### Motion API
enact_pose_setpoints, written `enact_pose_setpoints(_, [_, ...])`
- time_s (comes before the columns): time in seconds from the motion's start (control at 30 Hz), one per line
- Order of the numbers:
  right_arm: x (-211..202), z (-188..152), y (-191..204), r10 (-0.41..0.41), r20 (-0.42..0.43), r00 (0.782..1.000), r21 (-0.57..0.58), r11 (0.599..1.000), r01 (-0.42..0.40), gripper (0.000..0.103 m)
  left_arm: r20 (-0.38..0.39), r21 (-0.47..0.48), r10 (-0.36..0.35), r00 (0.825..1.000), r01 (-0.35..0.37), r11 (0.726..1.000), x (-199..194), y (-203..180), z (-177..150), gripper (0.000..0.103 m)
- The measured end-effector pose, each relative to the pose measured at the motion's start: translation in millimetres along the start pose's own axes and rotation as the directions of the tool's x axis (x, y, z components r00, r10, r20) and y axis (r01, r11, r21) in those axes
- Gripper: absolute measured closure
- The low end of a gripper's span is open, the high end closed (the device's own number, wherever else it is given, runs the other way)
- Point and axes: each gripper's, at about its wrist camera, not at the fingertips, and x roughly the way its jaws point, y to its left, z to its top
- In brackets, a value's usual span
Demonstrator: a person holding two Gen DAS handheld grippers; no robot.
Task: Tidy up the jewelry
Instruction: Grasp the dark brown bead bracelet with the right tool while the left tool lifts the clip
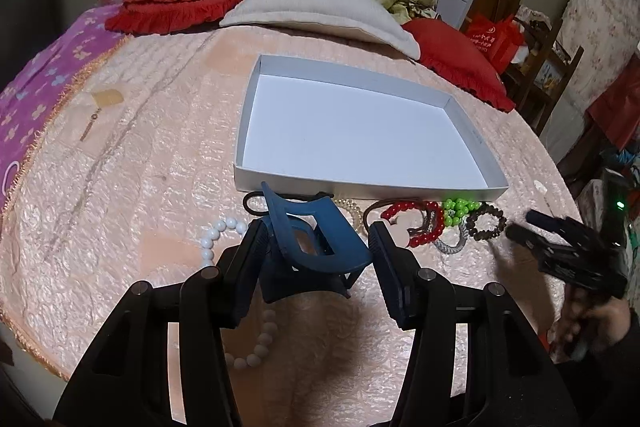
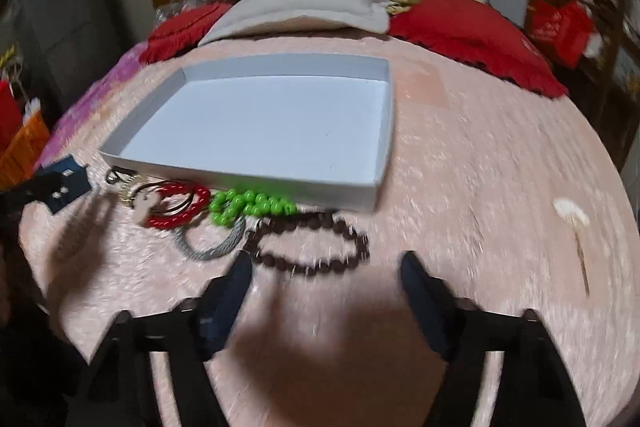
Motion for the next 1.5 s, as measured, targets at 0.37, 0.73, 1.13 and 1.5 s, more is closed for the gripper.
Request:
enact_pose_setpoints(0.37, [36, 7, -13, -0.049, -0.078, 0.996, 0.01, 0.999, 0.05, 0.067, -0.003, -0.024, -0.023, 1.0, 0.023, 0.999, -3, 3, 1, 0.051])
enact_pose_setpoints(0.73, [35, 3, -5, -0.047, -0.076, 0.996, -0.078, 0.996, 0.041, 0.094, -0.01, -0.017, -0.002, 1.0, 0.002, 1.0, 2, -1, 0, 0.051])
enact_pose_setpoints(1.13, [-27, -7, 6, 0.047, 0.026, 0.999, -0.015, 0.999, -0.047, 0.095, -0.01, -0.022, 0.005, 1.0, -0.005, 1.0, 5, -3, 0, 0.051])
enact_pose_setpoints(1.5, [-59, -6, 46, 0.15, 0.107, 0.983, -0.053, 0.988, -0.145, 0.095, -0.013, -0.011, 0.027, 1.0, -0.027, 1.0, 9, -10, -2, 0.051])
